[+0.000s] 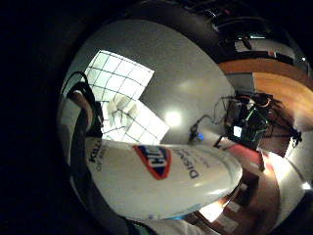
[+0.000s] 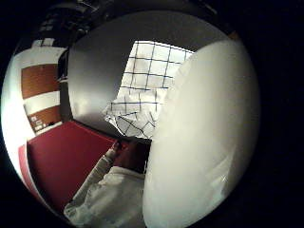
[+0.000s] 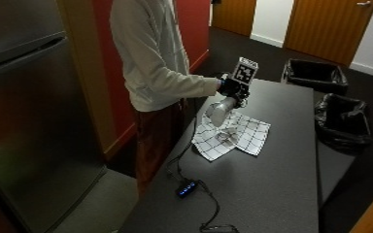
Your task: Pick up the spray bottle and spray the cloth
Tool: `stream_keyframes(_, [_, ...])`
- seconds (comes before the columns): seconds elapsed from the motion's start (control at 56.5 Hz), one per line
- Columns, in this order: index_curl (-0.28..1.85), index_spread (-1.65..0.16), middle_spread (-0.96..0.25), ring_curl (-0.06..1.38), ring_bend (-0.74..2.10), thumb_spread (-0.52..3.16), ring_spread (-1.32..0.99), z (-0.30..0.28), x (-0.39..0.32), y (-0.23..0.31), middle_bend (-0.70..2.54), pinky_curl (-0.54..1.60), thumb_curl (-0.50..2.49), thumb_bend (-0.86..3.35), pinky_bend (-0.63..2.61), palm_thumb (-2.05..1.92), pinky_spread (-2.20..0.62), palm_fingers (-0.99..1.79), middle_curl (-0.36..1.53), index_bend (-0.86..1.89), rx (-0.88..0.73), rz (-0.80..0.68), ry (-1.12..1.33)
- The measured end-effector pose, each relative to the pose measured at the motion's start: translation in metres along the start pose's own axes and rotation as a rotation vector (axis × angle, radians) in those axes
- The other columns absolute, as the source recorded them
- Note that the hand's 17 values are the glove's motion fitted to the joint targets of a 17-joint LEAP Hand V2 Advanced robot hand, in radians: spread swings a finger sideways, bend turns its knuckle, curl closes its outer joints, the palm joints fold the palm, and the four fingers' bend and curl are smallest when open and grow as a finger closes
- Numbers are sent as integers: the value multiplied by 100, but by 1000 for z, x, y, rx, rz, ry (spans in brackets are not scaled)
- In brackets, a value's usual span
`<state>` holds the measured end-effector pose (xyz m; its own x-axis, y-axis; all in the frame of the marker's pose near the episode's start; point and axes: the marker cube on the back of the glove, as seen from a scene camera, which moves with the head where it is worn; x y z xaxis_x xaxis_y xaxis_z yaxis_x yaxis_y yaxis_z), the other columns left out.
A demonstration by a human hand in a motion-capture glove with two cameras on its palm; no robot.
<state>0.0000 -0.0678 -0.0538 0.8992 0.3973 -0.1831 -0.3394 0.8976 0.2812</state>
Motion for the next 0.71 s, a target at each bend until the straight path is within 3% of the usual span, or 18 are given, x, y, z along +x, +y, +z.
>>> stream_keyframes(0.089, [55,-23,-15,47,57,-4,-20,9,19,0,57,39,75,-3,32,106,-24,133,51,34,-11,76,166])
stream_keyframes(0.195, [55,-23,-15,47,57,-4,-20,4,-5,5,57,39,75,-3,32,106,-24,133,51,34,6,-19,-62])
stream_keyframes(0.319, [55,-23,-15,47,57,-4,-20,-22,-3,12,57,39,76,-3,32,106,-25,133,51,34,101,3,-34])
stream_keyframes(0.549, [55,-23,-15,48,57,-4,-20,-127,-52,14,58,38,76,-3,32,106,-25,132,51,32,470,-183,-997])
stream_keyframes(0.638, [55,-24,-16,48,56,-3,-20,-146,-66,32,57,39,76,-3,32,107,-25,132,51,31,401,-330,-1327])
stream_keyframes(0.709, [55,-24,-16,47,56,-2,-20,-134,-79,22,57,39,76,-3,32,107,-25,131,51,31,403,-340,-1402])
